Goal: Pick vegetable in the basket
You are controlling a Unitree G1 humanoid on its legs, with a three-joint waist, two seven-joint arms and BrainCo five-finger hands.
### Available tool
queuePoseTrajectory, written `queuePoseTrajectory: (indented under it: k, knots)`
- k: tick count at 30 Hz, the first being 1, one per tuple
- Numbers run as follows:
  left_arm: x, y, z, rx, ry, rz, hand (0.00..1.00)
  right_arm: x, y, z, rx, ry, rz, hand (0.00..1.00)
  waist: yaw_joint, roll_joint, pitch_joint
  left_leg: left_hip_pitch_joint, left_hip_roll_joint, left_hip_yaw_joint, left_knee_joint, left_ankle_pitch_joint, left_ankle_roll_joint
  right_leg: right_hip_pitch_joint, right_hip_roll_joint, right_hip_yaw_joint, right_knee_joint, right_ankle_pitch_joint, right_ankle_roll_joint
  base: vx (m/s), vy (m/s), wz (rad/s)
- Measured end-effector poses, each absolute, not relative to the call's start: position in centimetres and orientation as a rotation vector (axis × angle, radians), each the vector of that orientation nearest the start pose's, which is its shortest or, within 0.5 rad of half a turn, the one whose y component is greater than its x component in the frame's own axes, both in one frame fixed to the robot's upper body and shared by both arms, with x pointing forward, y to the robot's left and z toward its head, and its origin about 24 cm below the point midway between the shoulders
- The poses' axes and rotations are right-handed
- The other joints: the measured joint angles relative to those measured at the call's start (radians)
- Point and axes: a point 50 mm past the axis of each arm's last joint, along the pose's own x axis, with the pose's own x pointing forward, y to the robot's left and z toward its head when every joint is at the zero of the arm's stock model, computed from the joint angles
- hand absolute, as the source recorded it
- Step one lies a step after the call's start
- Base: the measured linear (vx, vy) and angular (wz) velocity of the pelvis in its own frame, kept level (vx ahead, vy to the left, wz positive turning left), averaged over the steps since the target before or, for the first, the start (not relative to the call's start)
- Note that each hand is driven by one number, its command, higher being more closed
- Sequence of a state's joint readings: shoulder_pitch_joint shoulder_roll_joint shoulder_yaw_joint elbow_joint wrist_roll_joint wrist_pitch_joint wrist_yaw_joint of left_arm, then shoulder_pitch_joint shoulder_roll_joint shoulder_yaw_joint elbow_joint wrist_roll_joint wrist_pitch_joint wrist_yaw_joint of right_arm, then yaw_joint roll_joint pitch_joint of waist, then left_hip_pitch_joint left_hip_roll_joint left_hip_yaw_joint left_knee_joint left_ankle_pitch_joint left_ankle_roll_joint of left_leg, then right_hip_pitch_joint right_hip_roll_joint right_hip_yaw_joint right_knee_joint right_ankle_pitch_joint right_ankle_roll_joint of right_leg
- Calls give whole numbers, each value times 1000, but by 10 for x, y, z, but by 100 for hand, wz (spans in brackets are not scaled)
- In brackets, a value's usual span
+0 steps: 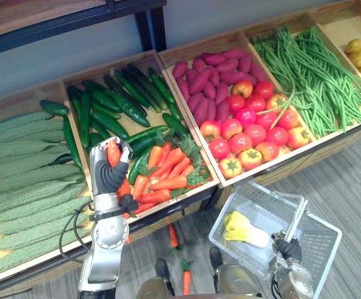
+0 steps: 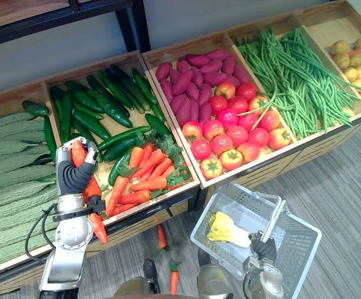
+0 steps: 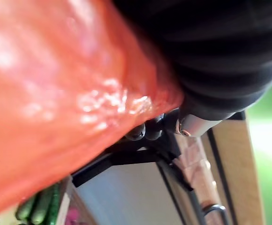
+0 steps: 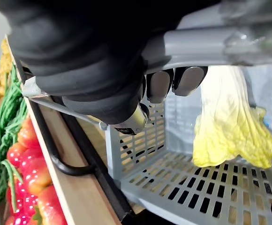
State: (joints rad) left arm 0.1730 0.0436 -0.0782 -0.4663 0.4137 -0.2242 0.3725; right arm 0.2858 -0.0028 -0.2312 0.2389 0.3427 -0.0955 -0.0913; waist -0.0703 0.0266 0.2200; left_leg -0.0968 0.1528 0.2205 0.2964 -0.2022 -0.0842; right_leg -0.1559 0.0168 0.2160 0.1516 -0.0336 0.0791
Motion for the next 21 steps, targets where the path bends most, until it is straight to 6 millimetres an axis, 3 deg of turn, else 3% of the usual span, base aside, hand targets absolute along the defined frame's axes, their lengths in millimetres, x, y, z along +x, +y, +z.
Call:
queuePoseTrajectory:
  k: [4, 5, 7, 8, 9, 10, 11, 12, 13, 14, 15, 16, 17, 18, 19, 20, 21]
  knots:
    - [197, 143, 133, 283, -594, 281, 100, 154, -228, -34, 282, 267, -493, 100, -4, -21, -40, -23, 44, 115, 121, -74, 16, -50, 46, 134, -5, 46, 15, -16, 124, -126]
    - [197, 139, 133, 272, -597, 267, 100, 161, -223, -25, 285, 227, -462, 100, 6, -30, -47, -23, 76, 160, 152, -89, 27, -68, 49, 120, -24, 71, 6, -55, 73, -146]
    - [199, 135, 135, 265, -608, 244, 100, 175, -214, -15, 300, 171, -420, 100, 18, -49, -55, -3, 96, 260, 155, -100, 44, -116, -40, -144, 8, 33, -53, -78, 45, -162]
    - [202, 133, 134, 256, -605, 240, 100, 184, -208, -11, 304, 152, -395, 100, 26, -56, -57, 53, 102, 349, 136, -105, 43, -130, -145, -429, 75, 2, -102, -27, 29, -145]
    - [203, 134, 134, 251, -601, 241, 100, 187, -206, -11, 298, 151, -385, 100, 26, -55, -58, 83, 102, 381, 131, -109, 37, -125, -186, -526, 92, -6, -120, 27, 47, -162]
    - [203, 137, 134, 250, -599, 251, 100, 194, -200, -13, 285, 157, -361, 100, 30, -55, -61, 129, 97, 429, 123, -115, 28, -101, -235, -682, 104, 25, -188, 63, 23, -120]
    - [204, 138, 134, 252, -599, 259, 100, 198, -197, -14, 280, 164, -344, 100, 30, -56, -62, 146, 98, 443, 120, -115, 28, -92, -245, -729, 101, 45, -222, 79, -38, -159]
    - [207, 139, 131, 250, -592, 260, 100, 207, -194, -15, 257, 170, -320, 100, 29, -45, -74, 153, 102, 451, 106, -114, 30, -93, -244, -787, 98, 27, -252, 43, -146, -145]
    - [211, 138, 128, 250, -579, 254, 100, 214, -194, -15, 242, 168, -310, 100, 29, -30, -82, 157, 107, 469, 72, -114, 29, -106, -242, -823, 111, -9, -235, 26, -226, -157]
    - [217, 137, 125, 249, -567, 240, 100, 219, -194, -15, 229, 169, -301, 100, 18, -28, -87, 175, 115, 509, 60, -130, 12, -145, -260, -806, 207, -31, -193, 99, -222, -129]
    - [220, 136, 122, 252, -553, 226, 100, 220, -194, -16, 211, 178, -293, 100, 11, -29, -87, 186, 119, 523, 88, -154, -24, -147, -238, -759, 211, -9, -108, 127, -164, -114]
    - [221, 135, 119, 251, -535, 223, 100, 221, -193, -17, 202, 186, -283, 100, 11, -12, -90, 196, 141, 530, 102, -159, -25, -143, -201, -732, 192, -9, -111, 216, -141, -135]
    - [223, 133, 113, 239, -507, 214, 100, 223, -190, -19, 182, 201, -258, 100, 17, 11, -94, 208, 179, 520, 147, -149, -13, -130, -131, -683, 141, -3, -120, 173, -122, -130]
    - [225, 131, 110, 239, -497, 205, 100, 224, -188, -20, 174, 204, -243, 100, 18, 15, -95, 206, 201, 511, 187, -140, 2, -120, -101, -664, 117, 10, -135, 233, -167, -158]
    - [228, 130, 106, 229, -476, 191, 100, 226, -183, -20, 169, 208, -220, 100, 22, 20, -95, 190, 240, 471, 281, -114, 49, -92, -58, -620, 70, 31, -142, 249, -152, -143]
    - [233, 129, 102, 219, -459, 183, 100, 226, -179, -20, 168, 210, -205, 100, 23, 20, -94, 163, 269, 394, 388, -57, 122, -55, -15, -576, 22, 48, -161, 254, -138, -133]
    - [234, 129, 101, 215, -452, 181, 100, 226, -178, -20, 167, 209, -199, 100, 25, 19, -94, 143, 269, 338, 439, -29, 127, -35, -1, -553, 1, 56, -163, 288, -73, -126]
